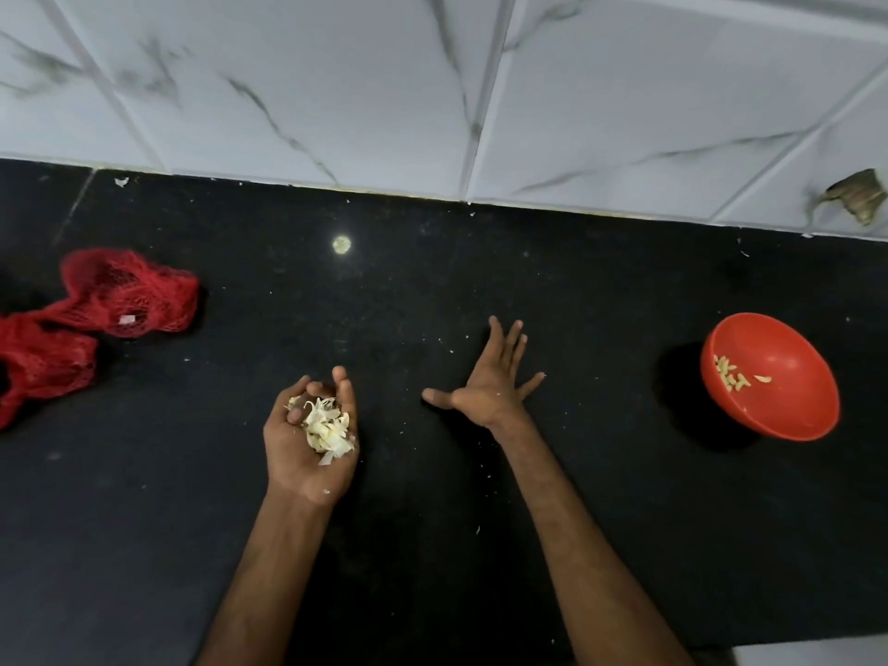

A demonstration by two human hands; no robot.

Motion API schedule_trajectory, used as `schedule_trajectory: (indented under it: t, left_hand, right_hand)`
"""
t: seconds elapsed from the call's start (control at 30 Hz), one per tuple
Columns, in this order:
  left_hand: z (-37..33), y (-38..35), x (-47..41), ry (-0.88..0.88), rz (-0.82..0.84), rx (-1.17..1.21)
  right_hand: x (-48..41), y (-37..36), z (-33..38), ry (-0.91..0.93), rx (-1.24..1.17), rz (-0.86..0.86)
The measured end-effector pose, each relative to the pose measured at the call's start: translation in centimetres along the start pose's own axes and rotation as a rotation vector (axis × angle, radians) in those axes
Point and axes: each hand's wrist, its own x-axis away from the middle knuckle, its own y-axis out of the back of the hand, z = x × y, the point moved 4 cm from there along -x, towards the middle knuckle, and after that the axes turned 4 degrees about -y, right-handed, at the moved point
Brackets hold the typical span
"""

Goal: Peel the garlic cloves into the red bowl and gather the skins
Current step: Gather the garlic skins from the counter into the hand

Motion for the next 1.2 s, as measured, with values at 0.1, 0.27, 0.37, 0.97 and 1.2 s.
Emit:
schedule_trajectory:
  t: [0.1,0.27,0.37,0.97,1.2]
  left_hand:
    - [-0.4,-0.1,-0.3,-0.022,0.009,0.005]
    - [-0.1,-0.6,-0.7,-0.001,0.027,-0.002]
    - [-0.3,-0.7,-0.7,-0.011,0.003,-0.032]
    - [-0.1,0.0,0.0,-0.009,-0.016,-0.014]
    - [-0.2,0.6,1.4,-0.025,-0.011,0.016]
  right_hand:
    - [-0.2,0.1,-0.4,-0.011,0.018,-0.017]
    - [-1.5,1.4,0.4,-0.013,-0.001,-0.014]
    - [-3.5,3.4,0.3,-0.095,-0.069,-0.093]
    - [-5.9,5.3,-1.0,-0.118,-0.044,-0.077]
    - [-0.1,2.7,-6.0,0.127,0.264,-0.190]
